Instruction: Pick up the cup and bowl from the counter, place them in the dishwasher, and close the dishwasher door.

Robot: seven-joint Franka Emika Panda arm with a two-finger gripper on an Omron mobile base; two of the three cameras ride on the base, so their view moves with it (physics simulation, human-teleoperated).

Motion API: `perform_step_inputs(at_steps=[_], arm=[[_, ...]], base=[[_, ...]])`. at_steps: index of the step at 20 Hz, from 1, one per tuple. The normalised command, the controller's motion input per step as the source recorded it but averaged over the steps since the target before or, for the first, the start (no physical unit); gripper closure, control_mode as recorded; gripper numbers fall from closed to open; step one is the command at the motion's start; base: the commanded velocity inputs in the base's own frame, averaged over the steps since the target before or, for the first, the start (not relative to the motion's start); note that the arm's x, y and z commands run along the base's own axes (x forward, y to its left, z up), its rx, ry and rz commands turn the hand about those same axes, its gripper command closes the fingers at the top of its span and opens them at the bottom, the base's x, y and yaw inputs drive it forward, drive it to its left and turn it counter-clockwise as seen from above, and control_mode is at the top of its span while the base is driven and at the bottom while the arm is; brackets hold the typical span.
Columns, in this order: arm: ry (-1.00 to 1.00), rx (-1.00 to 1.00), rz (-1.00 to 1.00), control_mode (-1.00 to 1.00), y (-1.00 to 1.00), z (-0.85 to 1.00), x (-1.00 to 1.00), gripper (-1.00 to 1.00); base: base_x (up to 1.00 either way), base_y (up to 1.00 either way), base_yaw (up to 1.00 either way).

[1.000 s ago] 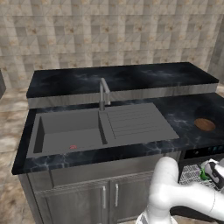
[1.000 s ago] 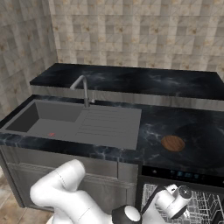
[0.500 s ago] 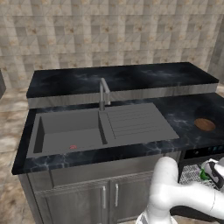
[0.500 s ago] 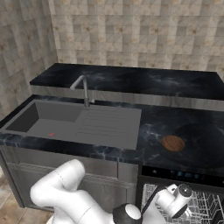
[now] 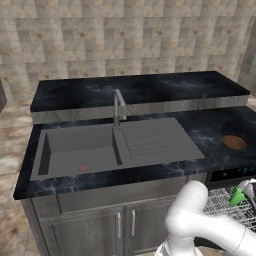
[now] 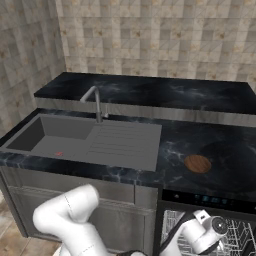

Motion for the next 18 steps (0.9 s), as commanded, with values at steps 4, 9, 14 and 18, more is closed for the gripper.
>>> perform_step_inputs(at_steps=[4, 9, 14, 18], arm=[[-0.16, 0.06, 0.0, -1.0, 0.0, 0.6, -0.44, -1.0], [-0.14, 0.08, 0.0, -1.0, 0.0, 0.74, -0.38, -1.0], [-0.09, 0.09, 0.0, -1.0, 0.0, 0.8, -0.22, -1.0], [-0.03, 0.11, 0.0, -1.0, 0.0, 0.75, -0.12, -1.0]], base=[[0.0, 0.0, 0.0], [0.0, 0.0, 0.0], [0.0, 0.0, 0.0], [0.0, 0.0, 0.0]])
